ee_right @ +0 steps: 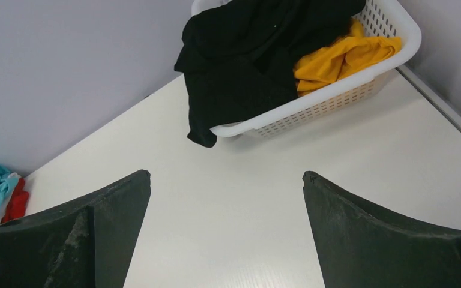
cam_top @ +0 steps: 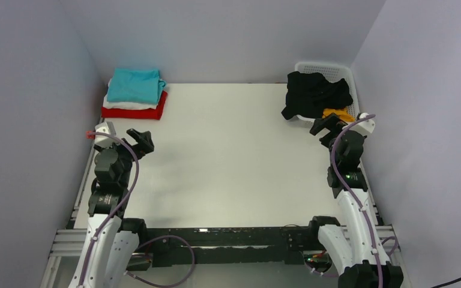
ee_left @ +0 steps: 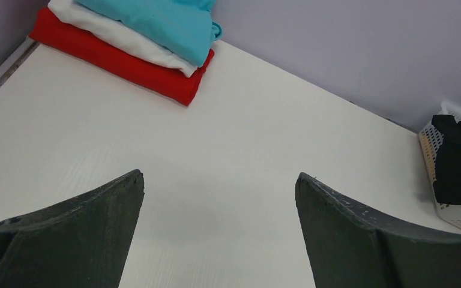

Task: Fold and stack the t-shirts
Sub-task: Grab crumpled tshirt from bin with the right arm

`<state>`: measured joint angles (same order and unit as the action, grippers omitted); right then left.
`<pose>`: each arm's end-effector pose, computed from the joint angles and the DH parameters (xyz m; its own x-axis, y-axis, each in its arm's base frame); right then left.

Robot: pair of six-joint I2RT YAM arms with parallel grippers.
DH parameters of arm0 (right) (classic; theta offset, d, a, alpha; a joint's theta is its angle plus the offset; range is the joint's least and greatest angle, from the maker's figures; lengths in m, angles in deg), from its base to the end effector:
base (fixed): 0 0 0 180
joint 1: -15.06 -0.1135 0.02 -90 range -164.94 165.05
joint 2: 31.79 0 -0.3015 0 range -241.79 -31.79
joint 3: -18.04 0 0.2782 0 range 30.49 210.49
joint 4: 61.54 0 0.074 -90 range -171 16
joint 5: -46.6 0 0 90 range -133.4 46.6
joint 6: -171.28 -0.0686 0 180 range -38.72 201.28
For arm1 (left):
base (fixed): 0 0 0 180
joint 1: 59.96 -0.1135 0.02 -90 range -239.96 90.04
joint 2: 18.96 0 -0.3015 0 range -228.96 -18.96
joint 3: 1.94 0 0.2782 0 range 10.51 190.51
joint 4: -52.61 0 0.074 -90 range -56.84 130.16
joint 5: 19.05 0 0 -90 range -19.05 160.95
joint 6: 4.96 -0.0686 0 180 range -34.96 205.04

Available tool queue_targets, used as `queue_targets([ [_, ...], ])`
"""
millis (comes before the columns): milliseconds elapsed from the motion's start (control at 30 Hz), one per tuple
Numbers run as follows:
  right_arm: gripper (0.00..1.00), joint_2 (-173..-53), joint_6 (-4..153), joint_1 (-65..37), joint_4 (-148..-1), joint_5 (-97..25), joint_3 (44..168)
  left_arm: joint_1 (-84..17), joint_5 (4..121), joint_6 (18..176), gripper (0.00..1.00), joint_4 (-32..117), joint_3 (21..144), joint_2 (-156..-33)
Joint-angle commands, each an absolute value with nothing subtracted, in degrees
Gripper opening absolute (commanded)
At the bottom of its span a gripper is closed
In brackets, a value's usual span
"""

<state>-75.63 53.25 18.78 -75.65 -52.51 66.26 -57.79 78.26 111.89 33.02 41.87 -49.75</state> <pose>0.2185 -0.0251 0.3196 -0.0456 0.4679 -0.8826 0.2733 0.8556 0.4396 0.1734 0.0022 0.3143 -0.0619 -0.4460 -0.8929 -0.1308 0.8905 -0.4357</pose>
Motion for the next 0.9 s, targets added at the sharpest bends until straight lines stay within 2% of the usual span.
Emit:
queue_targets([
  [0,1.00,-78.60,53.55,18.92,-74.84,-52.45,70.83,-57.75,77.53,112.22,0.99,33.11,43.05,-48.00],
  [133,1.00,-87.86,57.89,18.97,-74.44,-46.78,76.65,-57.72,77.66,111.48,0.99,32.62,42.68,-46.92],
  [267,1.00,-104.28,53.37,19.35,-79.89,-47.16,89.87,-57.74,77.26,111.18,0.99,34.57,41.11,-46.31],
  [467,1.00,-130.85,48.85,20.54,-88.16,-54.26,115.99,-57.80,78.66,110.46,0.99,35.03,40.26,-46.55],
  [567,1.00,-140.44,44.86,20.73,-89.03,-60.67,124.12,-57.85,79.26,110.57,0.99,35.53,39.76,-46.82],
  [867,1.00,-158.95,41.16,21.14,-79.91,-62.62,134.43,-57.83,77.45,110.21,0.99,37.86,38.46,-47.94],
])
